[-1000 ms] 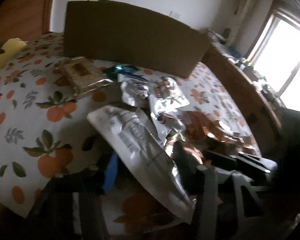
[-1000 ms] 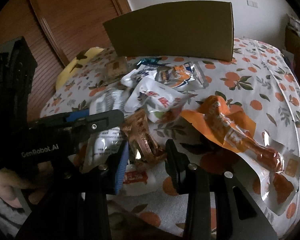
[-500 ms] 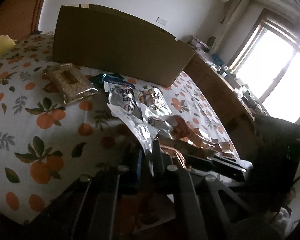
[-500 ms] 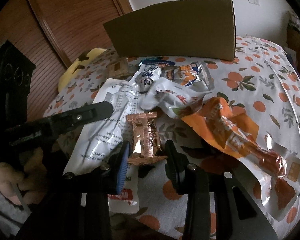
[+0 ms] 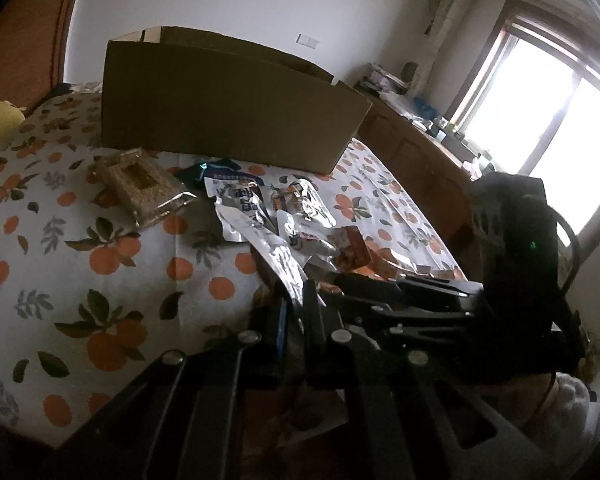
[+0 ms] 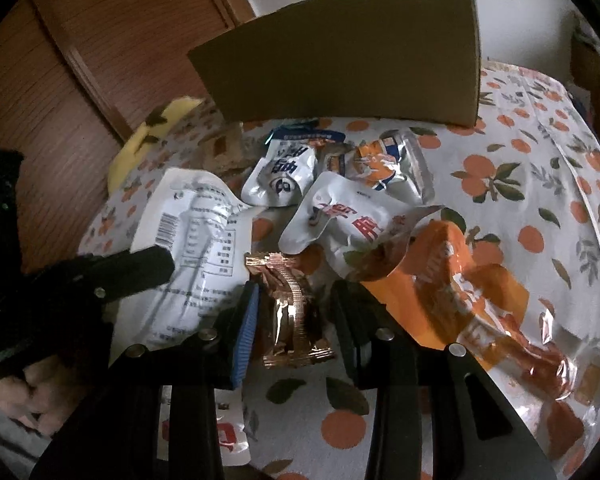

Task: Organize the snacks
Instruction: 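Grasp the copper candy with the right tool while the left tool grasps a white sachet, then lift both held snacks and carry them over the cardboard box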

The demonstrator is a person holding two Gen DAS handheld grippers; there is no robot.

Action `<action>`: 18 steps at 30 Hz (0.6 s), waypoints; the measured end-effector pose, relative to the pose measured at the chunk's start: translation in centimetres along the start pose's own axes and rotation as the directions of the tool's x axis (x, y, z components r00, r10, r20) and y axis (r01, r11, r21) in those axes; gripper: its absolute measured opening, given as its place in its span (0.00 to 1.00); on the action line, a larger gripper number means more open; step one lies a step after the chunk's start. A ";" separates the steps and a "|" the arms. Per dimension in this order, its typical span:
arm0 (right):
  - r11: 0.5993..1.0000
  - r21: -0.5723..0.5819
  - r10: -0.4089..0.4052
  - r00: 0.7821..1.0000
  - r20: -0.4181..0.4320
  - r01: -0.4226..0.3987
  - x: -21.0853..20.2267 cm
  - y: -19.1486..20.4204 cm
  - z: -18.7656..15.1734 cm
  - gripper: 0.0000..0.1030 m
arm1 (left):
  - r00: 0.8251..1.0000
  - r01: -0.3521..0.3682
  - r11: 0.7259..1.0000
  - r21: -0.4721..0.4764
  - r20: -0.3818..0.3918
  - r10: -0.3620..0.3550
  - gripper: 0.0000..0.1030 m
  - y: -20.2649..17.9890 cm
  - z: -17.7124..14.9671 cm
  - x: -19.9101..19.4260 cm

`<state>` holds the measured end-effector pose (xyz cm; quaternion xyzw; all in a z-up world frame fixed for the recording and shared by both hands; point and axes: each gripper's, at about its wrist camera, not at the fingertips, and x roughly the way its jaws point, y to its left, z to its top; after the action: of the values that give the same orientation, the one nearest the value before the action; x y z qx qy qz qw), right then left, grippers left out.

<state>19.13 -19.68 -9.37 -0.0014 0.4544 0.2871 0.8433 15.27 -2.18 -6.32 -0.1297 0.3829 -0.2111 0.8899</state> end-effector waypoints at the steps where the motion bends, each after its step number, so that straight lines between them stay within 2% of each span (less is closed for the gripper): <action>1: 1.000 -0.020 -0.019 1.000 -0.004 0.019 0.0 0.4 -0.1 0.35 | 1.000 0.001 1.000 0.003 0.003 -0.001 0.02 0.0 0.0 -0.2; 4: 0.994 -0.070 -0.079 0.997 -0.018 0.078 0.1 1.1 -0.3 0.22 | 1.000 0.015 1.000 0.013 0.000 -0.015 0.01 -0.1 0.2 -0.7; 6: 0.992 -0.093 -0.089 0.996 -0.025 0.087 0.0 1.5 -0.5 0.18 | 1.000 0.021 0.999 0.025 -0.004 -0.021 0.01 -0.3 0.2 -1.0; 12: 0.989 -0.101 -0.111 0.994 0.001 0.110 -0.3 2.1 -0.9 0.18 | 1.000 -0.006 0.998 0.055 0.007 0.005 0.01 -0.6 0.3 -1.8; 18: 0.993 -0.078 -0.084 0.996 0.025 0.085 -1.2 2.1 -0.9 0.18 | 1.000 -0.012 0.997 0.075 0.024 0.010 0.00 -1.1 0.4 -2.6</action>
<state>16.91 -18.79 -8.43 -0.0508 0.4330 0.2689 0.8589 13.62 -1.84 -4.01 -0.0966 0.3650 -0.2190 0.8997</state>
